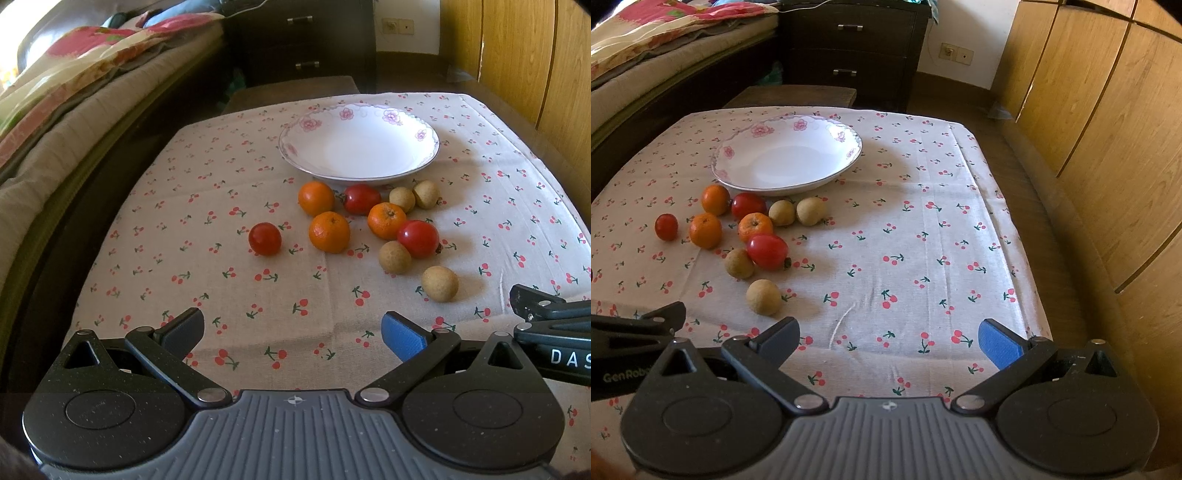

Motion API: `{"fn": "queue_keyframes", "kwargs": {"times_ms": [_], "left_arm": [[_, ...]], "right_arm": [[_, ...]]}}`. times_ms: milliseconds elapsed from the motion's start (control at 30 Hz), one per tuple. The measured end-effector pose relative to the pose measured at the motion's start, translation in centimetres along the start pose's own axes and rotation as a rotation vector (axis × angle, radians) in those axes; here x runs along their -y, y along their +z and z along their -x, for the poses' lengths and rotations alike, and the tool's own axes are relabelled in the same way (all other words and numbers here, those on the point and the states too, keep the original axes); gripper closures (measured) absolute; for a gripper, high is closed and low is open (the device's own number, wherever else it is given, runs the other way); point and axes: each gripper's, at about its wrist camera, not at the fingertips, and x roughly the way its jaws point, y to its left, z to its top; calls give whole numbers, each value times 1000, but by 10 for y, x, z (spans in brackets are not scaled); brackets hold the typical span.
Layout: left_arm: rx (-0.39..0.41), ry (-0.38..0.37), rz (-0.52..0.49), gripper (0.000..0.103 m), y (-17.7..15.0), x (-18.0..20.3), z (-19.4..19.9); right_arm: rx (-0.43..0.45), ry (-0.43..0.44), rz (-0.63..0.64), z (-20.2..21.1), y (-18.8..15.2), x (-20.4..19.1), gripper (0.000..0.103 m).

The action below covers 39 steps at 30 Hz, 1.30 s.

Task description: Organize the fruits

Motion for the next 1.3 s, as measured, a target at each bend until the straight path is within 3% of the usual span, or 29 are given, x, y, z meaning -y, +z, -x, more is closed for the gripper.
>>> {"fn": "queue_keyframes", "kwargs": {"times_ms": [1300], "left_arm": [[-11,-23,43,0,2,-11,-2]], "right_arm": [[8,46,7,-2,8,-3,5]]}}
